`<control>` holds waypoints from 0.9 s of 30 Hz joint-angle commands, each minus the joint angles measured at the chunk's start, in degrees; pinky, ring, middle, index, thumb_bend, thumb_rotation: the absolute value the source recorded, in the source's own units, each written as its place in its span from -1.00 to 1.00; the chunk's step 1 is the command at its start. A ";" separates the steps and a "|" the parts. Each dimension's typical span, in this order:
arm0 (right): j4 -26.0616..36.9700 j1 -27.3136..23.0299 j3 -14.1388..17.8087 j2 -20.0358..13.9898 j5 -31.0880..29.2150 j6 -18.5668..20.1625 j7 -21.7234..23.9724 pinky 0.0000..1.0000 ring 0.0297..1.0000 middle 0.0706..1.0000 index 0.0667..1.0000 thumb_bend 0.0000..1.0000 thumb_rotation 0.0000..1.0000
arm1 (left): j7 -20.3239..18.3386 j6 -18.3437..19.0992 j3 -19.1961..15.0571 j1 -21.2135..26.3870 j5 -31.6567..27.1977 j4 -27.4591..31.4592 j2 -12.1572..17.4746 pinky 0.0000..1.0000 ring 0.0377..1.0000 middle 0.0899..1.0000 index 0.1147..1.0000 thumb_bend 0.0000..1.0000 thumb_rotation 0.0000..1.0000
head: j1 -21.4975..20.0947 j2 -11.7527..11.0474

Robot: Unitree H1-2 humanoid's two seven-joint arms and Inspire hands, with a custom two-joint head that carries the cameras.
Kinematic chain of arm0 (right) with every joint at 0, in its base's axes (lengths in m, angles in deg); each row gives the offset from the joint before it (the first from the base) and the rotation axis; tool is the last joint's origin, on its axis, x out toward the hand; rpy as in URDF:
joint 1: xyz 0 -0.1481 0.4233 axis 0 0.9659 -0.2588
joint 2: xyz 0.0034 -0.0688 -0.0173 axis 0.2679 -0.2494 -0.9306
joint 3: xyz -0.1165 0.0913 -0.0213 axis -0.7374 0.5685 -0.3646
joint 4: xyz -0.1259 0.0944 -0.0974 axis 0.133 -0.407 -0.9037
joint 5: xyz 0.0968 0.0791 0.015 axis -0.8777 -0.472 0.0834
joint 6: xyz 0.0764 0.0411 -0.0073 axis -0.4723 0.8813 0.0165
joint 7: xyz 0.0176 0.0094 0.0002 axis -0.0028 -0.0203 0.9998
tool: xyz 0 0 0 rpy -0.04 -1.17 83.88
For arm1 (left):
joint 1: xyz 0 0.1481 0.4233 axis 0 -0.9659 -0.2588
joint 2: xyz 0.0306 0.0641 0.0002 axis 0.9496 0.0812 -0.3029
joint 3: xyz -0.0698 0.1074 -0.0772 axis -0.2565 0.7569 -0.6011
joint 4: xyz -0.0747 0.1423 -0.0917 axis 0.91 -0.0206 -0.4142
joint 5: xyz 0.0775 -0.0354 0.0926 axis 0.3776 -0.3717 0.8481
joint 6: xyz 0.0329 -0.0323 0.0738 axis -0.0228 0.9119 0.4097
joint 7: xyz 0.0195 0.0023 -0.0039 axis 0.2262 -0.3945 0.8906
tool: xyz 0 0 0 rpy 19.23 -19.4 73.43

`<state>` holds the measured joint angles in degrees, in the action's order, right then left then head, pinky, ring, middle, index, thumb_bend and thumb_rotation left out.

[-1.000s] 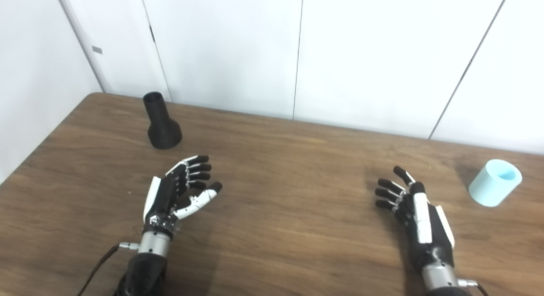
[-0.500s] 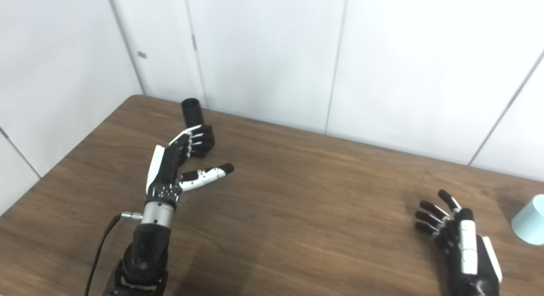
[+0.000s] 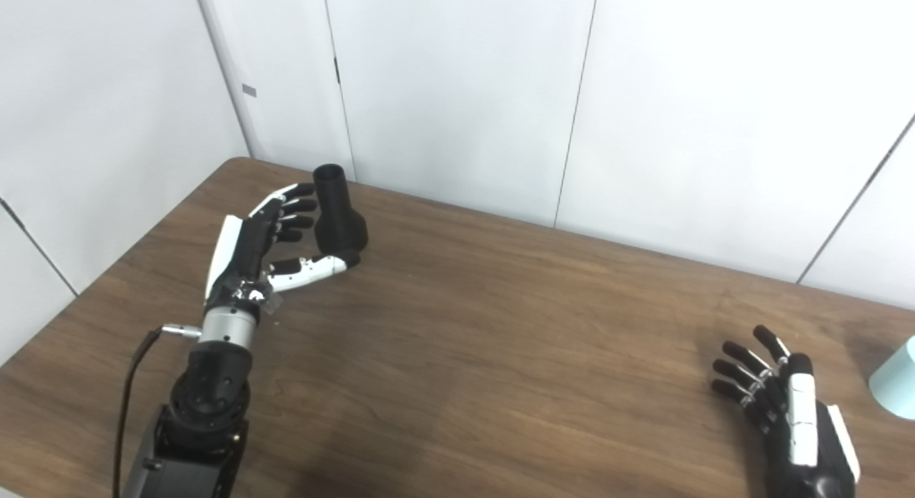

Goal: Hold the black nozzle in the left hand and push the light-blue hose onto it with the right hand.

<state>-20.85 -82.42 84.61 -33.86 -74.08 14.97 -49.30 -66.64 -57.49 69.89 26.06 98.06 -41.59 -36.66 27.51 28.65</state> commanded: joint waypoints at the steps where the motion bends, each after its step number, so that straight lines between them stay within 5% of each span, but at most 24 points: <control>1: 0.98 0.54 0.23 -0.55 0.76 2.21 -1.00 0.38 0.45 0.52 0.80 -0.04 1.00 | 0.63 -1.41 -0.95 2.87 1.57 1.56 2.84 0.34 0.46 0.53 0.56 0.84 -0.66 | -0.03 0.04; 8: 2.60 0.77 -0.03 -0.34 1.11 3.83 -1.55 0.36 0.47 0.54 0.81 -0.13 1.00 | 1.58 1.13 -2.02 4.99 5.02 -0.40 5.89 0.34 0.45 0.55 0.57 0.89 -0.65 | -0.34 0.37; 14: 4.27 1.04 -0.23 -0.17 1.30 5.33 -2.27 0.37 0.47 0.53 0.78 -0.13 1.00 | 3.56 -1.65 -2.00 6.63 8.84 -5.33 8.52 0.23 0.38 0.55 0.51 0.93 -0.70 | -0.43 0.86; 19: 5.21 1.31 -0.52 -0.24 1.38 5.80 -2.56 0.33 0.44 0.50 0.77 -0.12 1.00 | 3.24 -1.35 0.17 8.76 12.09 -9.80 11.16 0.42 0.53 0.57 0.58 1.00 -0.71 | -0.64 1.28; 23: 5.65 1.40 -0.41 -0.13 0.78 6.22 -2.41 0.36 0.45 0.51 0.78 -0.15 1.00 | -3.16 2.85 4.37 10.91 15.39 -13.20 14.87 0.42 0.70 0.72 0.75 1.00 -0.51 | -1.06 1.68; 27: 6.69 1.72 -0.54 -0.17 0.81 6.95 -2.47 0.36 0.43 0.47 0.77 -0.14 1.00 | -7.09 3.50 5.24 13.01 17.69 -16.35 15.18 0.62 0.78 0.79 0.79 1.00 -0.42 | -1.80 2.26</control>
<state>-15.05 -81.22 84.04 -33.78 -73.64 21.04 -51.61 -73.71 -54.16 75.24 36.42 114.05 -57.86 -22.91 25.75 30.85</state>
